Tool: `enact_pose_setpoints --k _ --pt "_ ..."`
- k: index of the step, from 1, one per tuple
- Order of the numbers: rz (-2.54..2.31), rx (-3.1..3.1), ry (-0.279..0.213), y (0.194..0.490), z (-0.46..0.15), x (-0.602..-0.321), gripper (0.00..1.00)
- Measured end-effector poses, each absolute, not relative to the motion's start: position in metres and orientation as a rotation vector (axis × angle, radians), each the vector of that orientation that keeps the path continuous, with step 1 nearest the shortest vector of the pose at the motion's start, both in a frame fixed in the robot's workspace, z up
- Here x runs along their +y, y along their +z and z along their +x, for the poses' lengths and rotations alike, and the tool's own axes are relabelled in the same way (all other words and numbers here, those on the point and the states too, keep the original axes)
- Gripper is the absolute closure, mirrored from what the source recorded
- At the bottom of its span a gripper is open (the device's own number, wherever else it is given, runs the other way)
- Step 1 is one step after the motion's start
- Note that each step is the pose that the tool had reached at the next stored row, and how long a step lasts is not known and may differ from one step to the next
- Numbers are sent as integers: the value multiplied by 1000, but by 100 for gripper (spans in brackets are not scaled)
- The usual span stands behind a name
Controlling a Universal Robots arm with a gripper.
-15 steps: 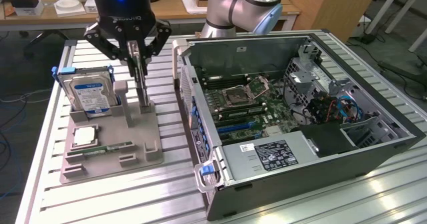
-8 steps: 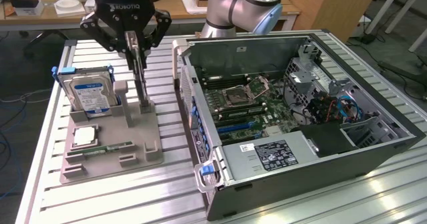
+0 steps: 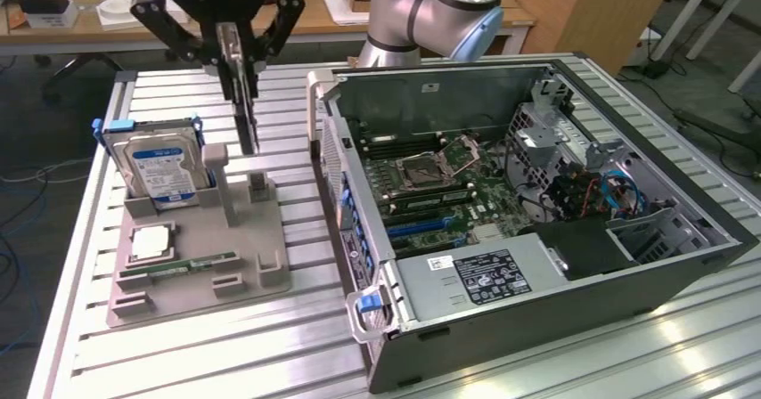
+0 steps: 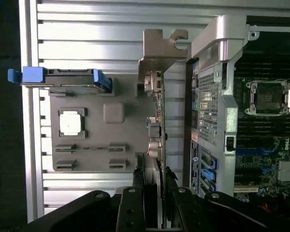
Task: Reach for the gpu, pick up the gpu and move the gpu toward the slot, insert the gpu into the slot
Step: 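Pick up the gpu and move the gpu toward the slot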
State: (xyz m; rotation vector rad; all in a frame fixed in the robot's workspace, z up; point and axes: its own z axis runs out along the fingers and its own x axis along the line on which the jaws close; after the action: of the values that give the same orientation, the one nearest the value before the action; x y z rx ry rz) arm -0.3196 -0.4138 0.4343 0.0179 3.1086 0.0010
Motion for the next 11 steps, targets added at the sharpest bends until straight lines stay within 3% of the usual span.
enact_pose_setpoints --k 11 --pt "18 3108 7 473 -320 -414 73"
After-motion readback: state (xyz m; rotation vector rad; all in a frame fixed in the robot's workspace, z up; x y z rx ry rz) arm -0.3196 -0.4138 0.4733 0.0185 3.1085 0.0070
